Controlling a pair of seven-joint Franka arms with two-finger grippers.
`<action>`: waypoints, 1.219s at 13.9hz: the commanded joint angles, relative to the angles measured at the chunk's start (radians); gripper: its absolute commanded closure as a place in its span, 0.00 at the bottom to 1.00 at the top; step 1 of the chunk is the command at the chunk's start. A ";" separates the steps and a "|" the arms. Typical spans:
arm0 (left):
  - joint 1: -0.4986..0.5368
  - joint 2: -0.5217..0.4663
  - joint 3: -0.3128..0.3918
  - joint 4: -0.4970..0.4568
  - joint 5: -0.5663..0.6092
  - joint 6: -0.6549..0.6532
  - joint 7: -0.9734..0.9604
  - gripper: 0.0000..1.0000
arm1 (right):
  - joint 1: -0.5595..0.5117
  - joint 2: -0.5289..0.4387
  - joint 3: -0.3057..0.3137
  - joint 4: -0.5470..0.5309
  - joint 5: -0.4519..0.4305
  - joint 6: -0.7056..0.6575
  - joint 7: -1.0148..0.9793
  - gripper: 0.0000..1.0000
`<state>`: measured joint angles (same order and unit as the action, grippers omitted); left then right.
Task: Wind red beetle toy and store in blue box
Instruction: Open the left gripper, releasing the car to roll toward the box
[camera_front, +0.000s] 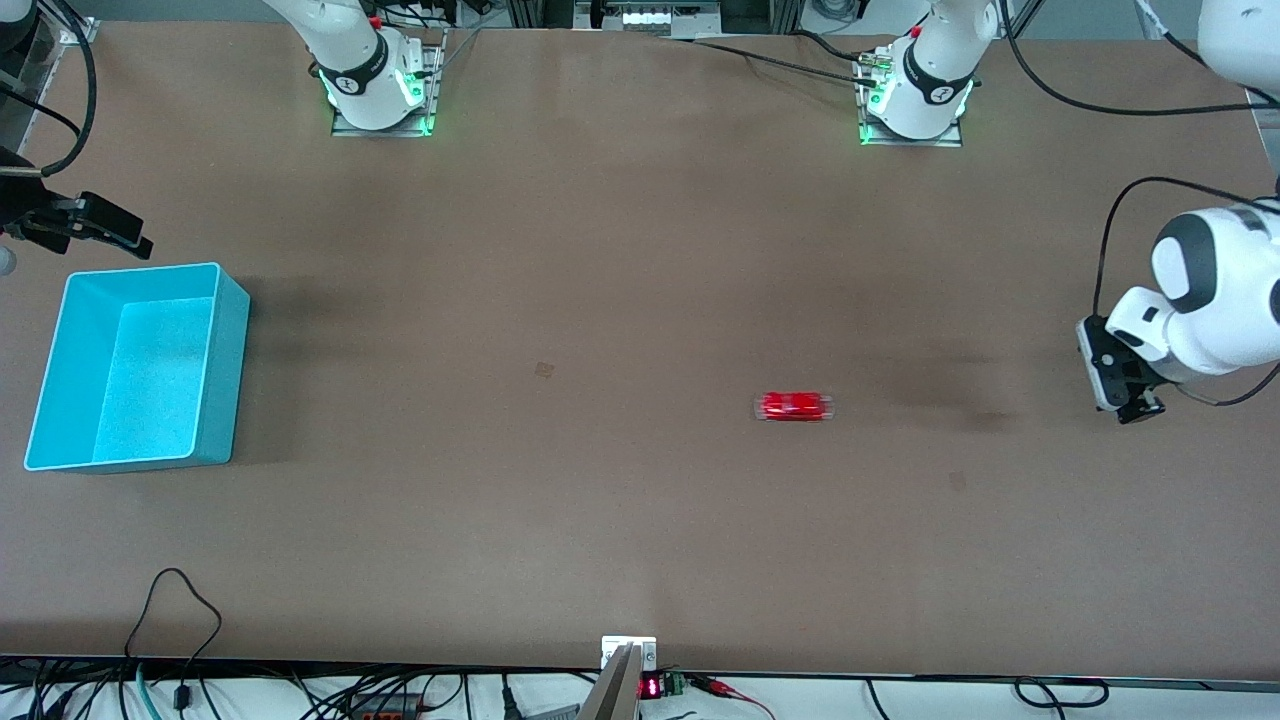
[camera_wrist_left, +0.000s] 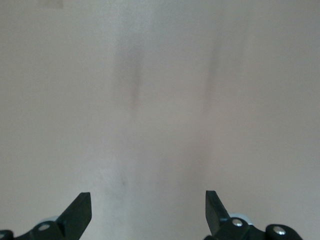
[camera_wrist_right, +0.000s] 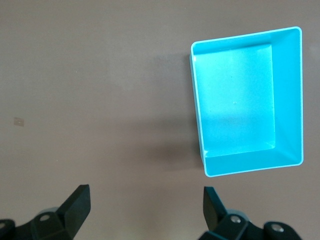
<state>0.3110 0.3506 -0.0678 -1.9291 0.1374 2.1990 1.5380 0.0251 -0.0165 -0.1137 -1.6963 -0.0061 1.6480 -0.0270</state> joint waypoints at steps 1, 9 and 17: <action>0.010 -0.087 -0.006 0.002 -0.001 -0.094 -0.059 0.00 | -0.001 -0.002 0.003 -0.009 -0.009 0.012 -0.002 0.00; 0.004 -0.137 -0.012 0.150 0.002 -0.353 -0.228 0.00 | -0.001 0.000 0.003 -0.009 -0.009 0.012 -0.002 0.00; 0.002 -0.265 -0.136 0.153 0.002 -0.478 -0.573 0.00 | 0.001 0.000 0.003 -0.009 -0.009 0.010 -0.002 0.00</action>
<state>0.3094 0.1183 -0.1584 -1.7754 0.1373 1.7540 1.0573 0.0253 -0.0092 -0.1137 -1.6964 -0.0061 1.6497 -0.0270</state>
